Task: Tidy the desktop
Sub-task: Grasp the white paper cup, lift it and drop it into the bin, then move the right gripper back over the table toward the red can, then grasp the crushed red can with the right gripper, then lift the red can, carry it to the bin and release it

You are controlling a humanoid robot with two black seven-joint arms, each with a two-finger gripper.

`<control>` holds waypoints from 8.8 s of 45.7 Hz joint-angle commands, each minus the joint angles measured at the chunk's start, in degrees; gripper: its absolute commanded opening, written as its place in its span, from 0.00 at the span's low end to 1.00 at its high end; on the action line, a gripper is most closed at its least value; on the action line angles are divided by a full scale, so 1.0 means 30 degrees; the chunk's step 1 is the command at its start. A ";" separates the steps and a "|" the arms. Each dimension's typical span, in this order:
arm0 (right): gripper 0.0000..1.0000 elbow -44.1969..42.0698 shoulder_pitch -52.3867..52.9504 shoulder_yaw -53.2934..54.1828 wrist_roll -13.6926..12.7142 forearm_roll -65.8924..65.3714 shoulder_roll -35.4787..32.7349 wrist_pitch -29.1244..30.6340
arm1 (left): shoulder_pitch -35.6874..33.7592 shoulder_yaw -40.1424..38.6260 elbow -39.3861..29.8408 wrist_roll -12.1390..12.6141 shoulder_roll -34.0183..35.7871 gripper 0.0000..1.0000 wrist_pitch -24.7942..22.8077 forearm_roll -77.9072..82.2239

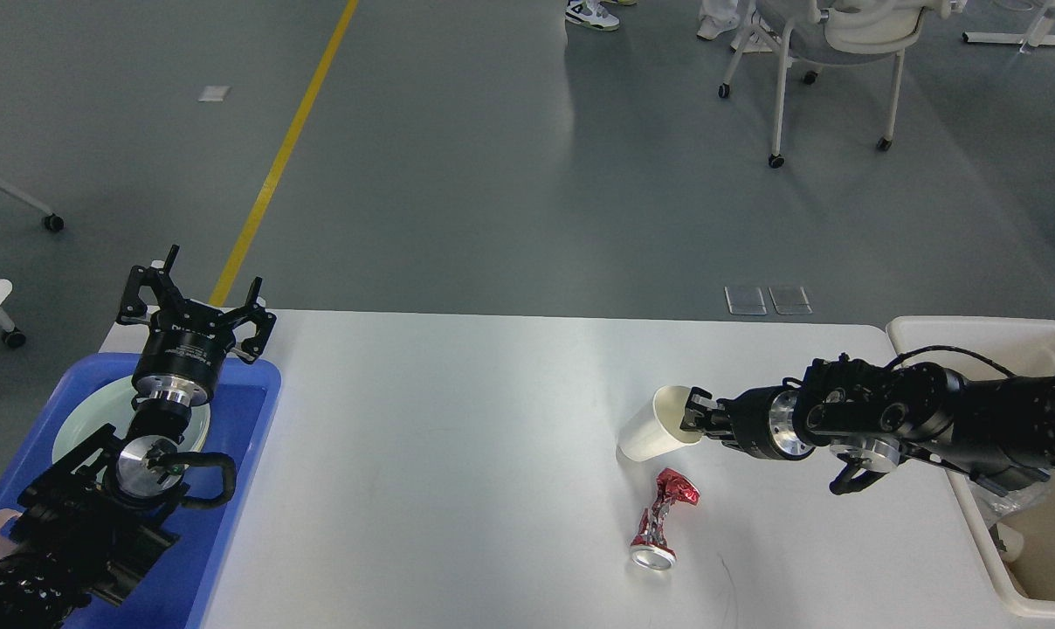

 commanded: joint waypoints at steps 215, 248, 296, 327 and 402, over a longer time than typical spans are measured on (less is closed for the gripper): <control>0.97 0.4335 -0.0385 -0.0405 0.0168 0.6629 0.2310 -0.2637 | 0.0000 0.0000 -0.0005 0.0001 0.0000 0.98 -0.0004 0.0010; 0.50 0.4071 -0.1002 -0.0257 0.1575 0.6599 0.2809 -0.4748 | 0.0000 0.0000 -0.0005 0.0001 0.0000 0.98 -0.0003 0.0010; 0.61 0.4041 -0.1645 -0.1283 0.1575 0.6453 0.3277 -0.5273 | 0.0000 0.0000 -0.0005 0.0001 0.0000 0.98 -0.0004 -0.0019; 0.00 0.5386 0.1191 -0.1663 0.1605 0.6131 0.0323 -0.5012 | 0.0000 0.0000 -0.0005 0.0001 0.0000 0.98 -0.0004 0.0010; 0.96 -1.7521 -1.3013 -0.3715 0.1165 0.4080 -0.2201 -0.3721 | 0.0000 0.0000 0.0024 -0.0029 0.0000 0.98 0.0026 -0.0019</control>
